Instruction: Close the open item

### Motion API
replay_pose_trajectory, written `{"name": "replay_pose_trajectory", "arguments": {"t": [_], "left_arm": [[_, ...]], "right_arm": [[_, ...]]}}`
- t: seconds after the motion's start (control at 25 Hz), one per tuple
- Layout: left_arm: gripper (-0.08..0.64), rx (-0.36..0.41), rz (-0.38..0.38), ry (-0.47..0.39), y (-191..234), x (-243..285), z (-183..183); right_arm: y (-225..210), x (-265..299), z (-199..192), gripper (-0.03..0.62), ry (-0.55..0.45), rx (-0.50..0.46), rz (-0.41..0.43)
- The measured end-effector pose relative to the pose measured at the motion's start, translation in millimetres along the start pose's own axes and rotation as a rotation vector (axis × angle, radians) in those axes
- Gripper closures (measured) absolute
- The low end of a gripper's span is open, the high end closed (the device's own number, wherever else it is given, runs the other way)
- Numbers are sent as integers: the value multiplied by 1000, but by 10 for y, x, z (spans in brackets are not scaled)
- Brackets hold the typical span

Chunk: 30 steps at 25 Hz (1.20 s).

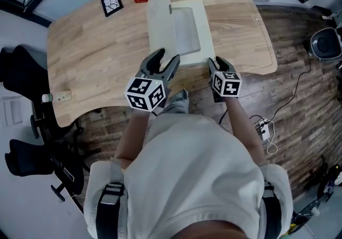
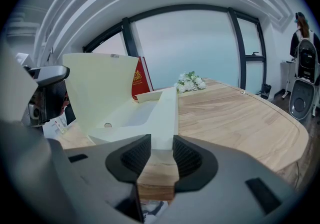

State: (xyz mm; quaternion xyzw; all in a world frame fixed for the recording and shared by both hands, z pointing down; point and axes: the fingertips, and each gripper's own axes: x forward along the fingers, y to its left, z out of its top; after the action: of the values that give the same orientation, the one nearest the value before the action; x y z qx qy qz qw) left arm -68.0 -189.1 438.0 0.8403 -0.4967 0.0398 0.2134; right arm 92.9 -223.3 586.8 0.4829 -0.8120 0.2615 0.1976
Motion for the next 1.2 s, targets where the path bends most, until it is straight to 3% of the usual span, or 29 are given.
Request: {"name": "replay_pose_trajectory", "arguments": {"t": [0.68,0.88,1.04,1.2], "left_arm": [[279,-34,-176,73,-297,241,-235],[285,-162,-175,51,-214,291,-218],[298,-157,-155,70,-170,326,-253],[417,-177,-67,72,-8,354,-279]], "right_arm": [[0,6,-3,450,-3,0,-2],[-4,5,-2,449,-4,0,-3],[-3,3,2,450,-5,-2,-6],[-3,3,-4,451,-6,-2,-9]]}}
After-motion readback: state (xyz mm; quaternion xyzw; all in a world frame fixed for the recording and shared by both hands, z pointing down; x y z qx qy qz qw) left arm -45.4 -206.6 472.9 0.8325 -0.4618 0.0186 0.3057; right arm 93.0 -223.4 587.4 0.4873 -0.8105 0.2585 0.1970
